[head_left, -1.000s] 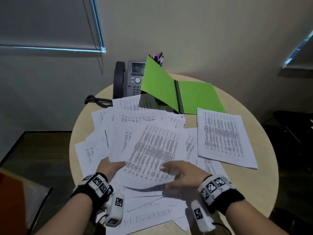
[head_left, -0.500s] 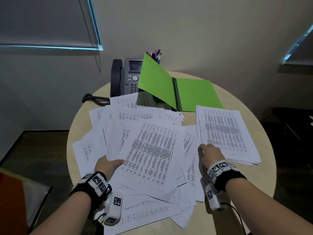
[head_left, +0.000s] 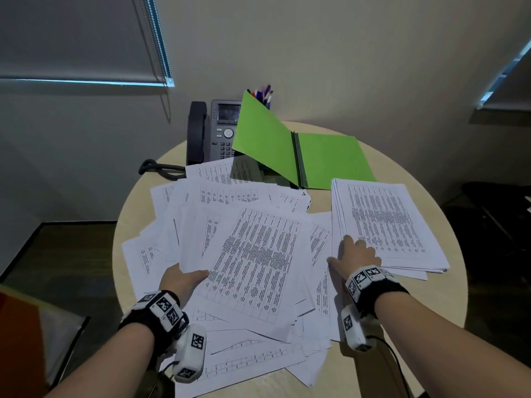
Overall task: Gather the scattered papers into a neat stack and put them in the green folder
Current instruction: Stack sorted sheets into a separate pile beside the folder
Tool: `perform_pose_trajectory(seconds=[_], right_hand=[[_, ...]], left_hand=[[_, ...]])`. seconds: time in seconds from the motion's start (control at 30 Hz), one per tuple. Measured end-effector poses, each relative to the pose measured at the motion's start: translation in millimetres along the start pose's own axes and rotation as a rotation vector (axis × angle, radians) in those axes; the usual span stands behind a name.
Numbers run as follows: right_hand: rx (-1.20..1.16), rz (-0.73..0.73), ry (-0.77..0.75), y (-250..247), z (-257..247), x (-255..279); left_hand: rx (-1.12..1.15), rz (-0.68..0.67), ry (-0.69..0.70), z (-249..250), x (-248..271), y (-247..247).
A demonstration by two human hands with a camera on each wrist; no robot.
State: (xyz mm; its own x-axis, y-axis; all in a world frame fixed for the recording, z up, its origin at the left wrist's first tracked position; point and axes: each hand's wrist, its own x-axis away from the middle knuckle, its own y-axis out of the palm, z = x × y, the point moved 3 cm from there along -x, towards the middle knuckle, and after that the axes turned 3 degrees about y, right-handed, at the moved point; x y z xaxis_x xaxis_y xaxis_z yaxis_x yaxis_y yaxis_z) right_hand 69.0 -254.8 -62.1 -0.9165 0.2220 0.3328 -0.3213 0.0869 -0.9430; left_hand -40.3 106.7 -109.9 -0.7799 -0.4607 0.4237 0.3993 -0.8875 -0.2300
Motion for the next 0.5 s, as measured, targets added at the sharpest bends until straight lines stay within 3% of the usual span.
perform_pose_trajectory(seconds=[0.13,0.33,0.5], right_hand=[[-0.067,-0.047,0.115,4,-5,-2],[-0.004,-0.122,0.078,1,8,-5],[-0.142,-0.059,0.092,-10,20,-14]], left_hand=[[-0.008,0.021,0.013,0,2,1],[0.062,0.009,0.003,-4,-2,1],[0.093,-0.007,0.012,-4,-2,2]])
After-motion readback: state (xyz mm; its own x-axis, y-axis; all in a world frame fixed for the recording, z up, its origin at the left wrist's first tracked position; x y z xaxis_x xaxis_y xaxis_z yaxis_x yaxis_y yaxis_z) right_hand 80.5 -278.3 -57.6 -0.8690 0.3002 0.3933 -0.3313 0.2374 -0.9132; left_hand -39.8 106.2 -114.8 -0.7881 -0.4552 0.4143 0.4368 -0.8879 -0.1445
